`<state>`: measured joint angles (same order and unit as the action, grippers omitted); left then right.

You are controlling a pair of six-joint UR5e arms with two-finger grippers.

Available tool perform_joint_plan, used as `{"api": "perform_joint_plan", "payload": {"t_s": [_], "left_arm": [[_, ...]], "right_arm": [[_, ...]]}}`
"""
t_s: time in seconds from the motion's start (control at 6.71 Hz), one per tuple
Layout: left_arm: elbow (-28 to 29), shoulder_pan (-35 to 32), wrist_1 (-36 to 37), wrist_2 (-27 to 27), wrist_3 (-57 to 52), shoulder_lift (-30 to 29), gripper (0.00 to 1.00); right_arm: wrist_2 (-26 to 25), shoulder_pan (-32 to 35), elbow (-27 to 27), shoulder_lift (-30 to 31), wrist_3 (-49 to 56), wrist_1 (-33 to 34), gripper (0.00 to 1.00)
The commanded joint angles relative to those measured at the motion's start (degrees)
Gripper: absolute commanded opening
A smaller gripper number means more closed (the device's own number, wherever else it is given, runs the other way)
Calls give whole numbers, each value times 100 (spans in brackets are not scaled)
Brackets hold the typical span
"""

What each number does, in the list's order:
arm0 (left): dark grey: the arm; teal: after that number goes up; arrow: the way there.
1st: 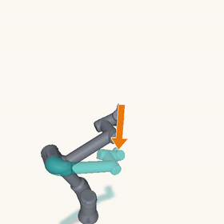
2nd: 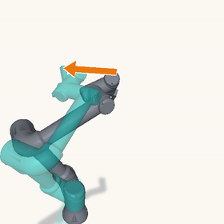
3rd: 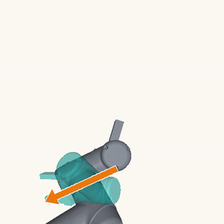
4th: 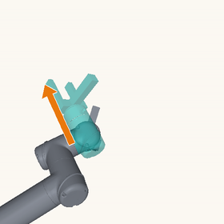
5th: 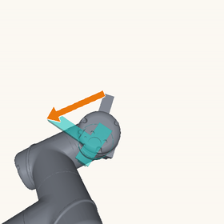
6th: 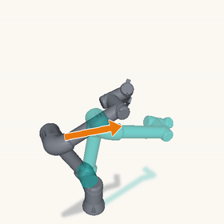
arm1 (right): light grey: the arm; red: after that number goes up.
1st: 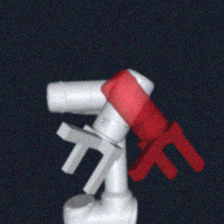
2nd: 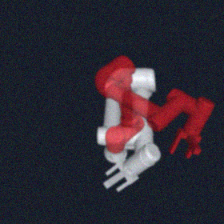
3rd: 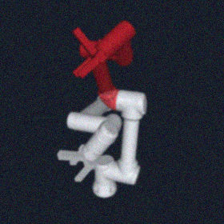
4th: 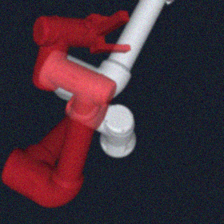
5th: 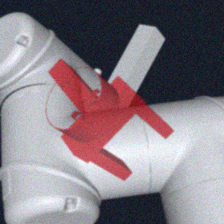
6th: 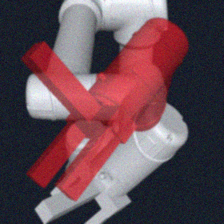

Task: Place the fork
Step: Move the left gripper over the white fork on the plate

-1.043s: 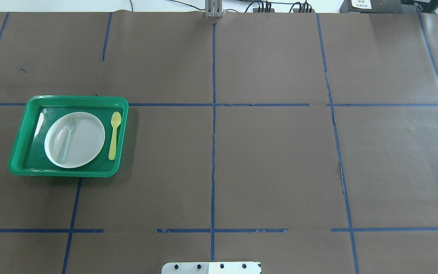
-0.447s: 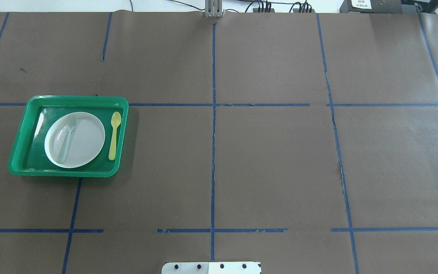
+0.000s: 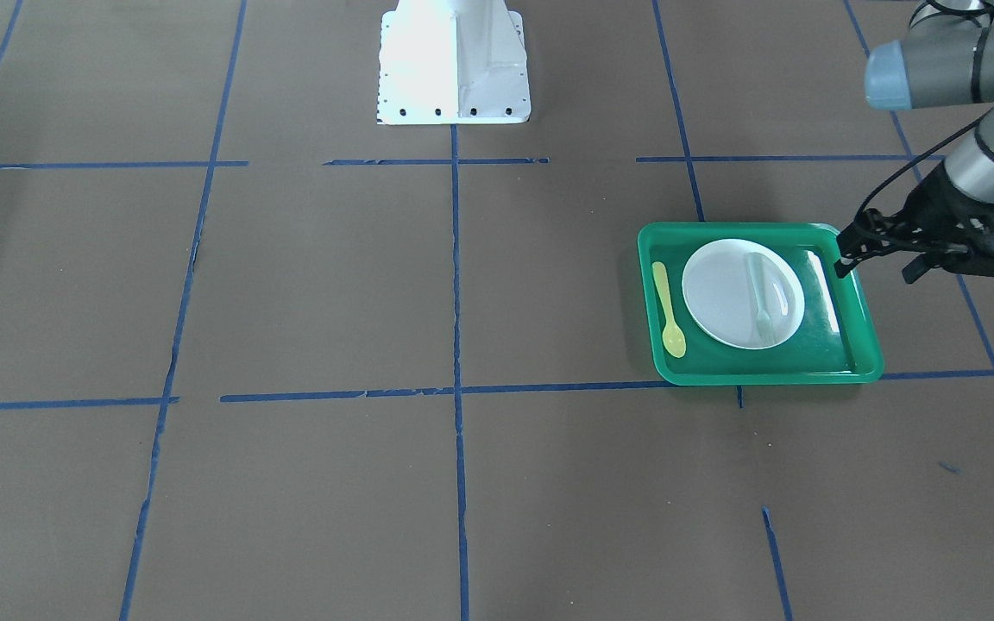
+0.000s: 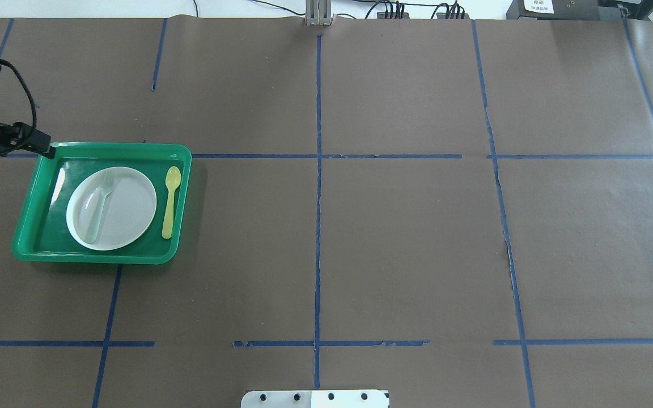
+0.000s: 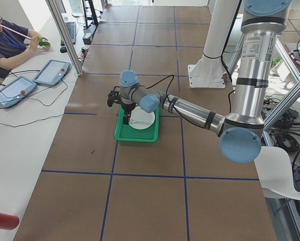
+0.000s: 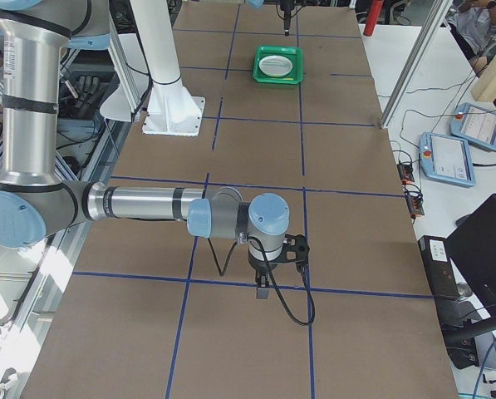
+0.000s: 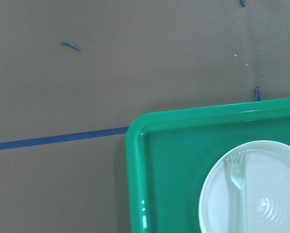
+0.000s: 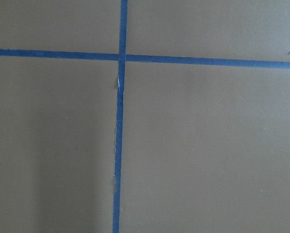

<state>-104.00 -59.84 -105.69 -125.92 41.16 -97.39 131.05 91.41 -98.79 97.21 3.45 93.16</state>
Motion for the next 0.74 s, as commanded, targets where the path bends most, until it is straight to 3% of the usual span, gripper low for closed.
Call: {"api": "perform_joint_plan", "payload": {"t_s": [0.0,0.15,0.45,0.6], "left_arm": [[273,672,-66,295,662,-245,100],[423,963,-136,662,830,-271,100],[932,1289,-1055,727,1488,-228,100],[978,1369,-1094,736,1535,-219,100]], "right_arm": [[0,0,0,0,-2,0,100],[0,0,0,0,-2,0,100],[0,0,0,0,7,0,100],[0,0,0,0,7,0,100]]}}
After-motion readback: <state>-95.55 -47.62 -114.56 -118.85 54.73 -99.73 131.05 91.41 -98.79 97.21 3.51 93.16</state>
